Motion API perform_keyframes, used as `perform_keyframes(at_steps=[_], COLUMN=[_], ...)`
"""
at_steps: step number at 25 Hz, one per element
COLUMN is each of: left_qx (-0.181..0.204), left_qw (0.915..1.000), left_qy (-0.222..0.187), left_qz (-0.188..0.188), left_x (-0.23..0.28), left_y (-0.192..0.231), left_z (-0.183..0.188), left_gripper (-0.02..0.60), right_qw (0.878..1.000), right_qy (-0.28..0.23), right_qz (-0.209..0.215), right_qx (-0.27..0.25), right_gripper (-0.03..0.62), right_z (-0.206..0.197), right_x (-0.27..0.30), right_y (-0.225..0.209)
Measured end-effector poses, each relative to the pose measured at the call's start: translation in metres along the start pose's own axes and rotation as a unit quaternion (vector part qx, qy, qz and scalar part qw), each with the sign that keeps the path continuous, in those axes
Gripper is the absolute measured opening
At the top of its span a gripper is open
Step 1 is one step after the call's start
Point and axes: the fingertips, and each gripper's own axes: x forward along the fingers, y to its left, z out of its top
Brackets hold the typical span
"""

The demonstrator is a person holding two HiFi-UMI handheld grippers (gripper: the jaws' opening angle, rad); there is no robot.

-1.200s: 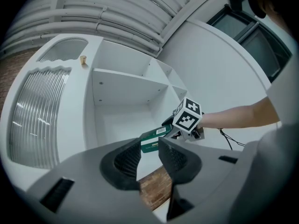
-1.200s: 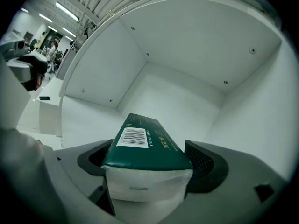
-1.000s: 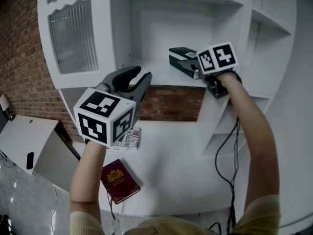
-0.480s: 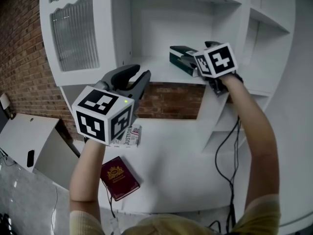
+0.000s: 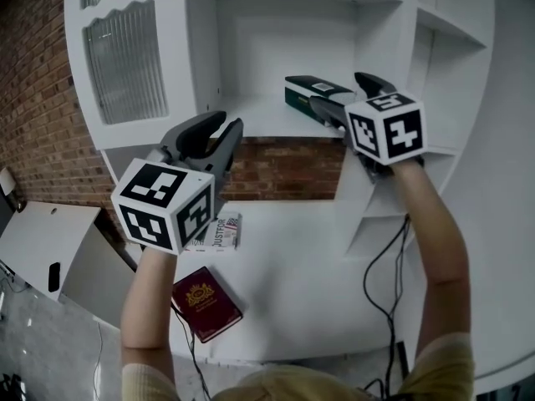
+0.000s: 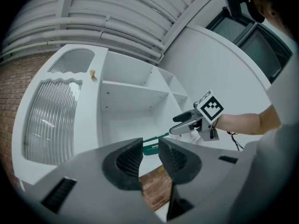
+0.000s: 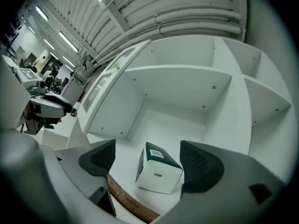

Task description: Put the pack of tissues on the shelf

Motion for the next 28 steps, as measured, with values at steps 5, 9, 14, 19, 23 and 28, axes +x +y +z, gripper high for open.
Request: perform_keyframes(at_steps=[5,9,14,19,23,28], left_qx=[-0.009,-0.018,-0.026,-0.038,-0.042,-0.045], left_qw=[0.9999,0.9998,0.9994,0.9987,0.9980,0.9976], left_qy=[-0.008,-0.012,-0.020,-0.035,-0.047,-0.052], left_qz=[0.002,0.000,-0.005,-0.003,0.000,-0.003], left_x=[-0.003,-0.007,-0.017,-0.029,-0.043,-0.054], left_y=[0.002,0.002,-0.005,-0.009,-0.016,-0.029], left_z=[-0.005,-0.008,-0.011,-0.012,-0.008,-0.014], left_gripper=[0.100,0.100,0.100,0.100,0.100,0.100], right_qw=[1.000,0.999,0.998,0.996,0.995,0.993], right_qy=[-0.023,-0.037,-0.060,-0.080,-0.093,-0.101], right_qz=[0.003,0.004,0.001,0.005,0.006,-0.004], right_qx=[0.011,0.022,0.017,0.027,0.037,0.068], right_gripper=[0.431,0.430,0.430,0.430,0.428,0.381], right_z=[-0.009,-0.018,-0.021,-0.022,-0.023,-0.036], right_x=[-0.022,-0.039,-0.063,-0.085,-0.100,-0.116], right_y=[0.008,0.021,0.040,0.058,0.072,0.082])
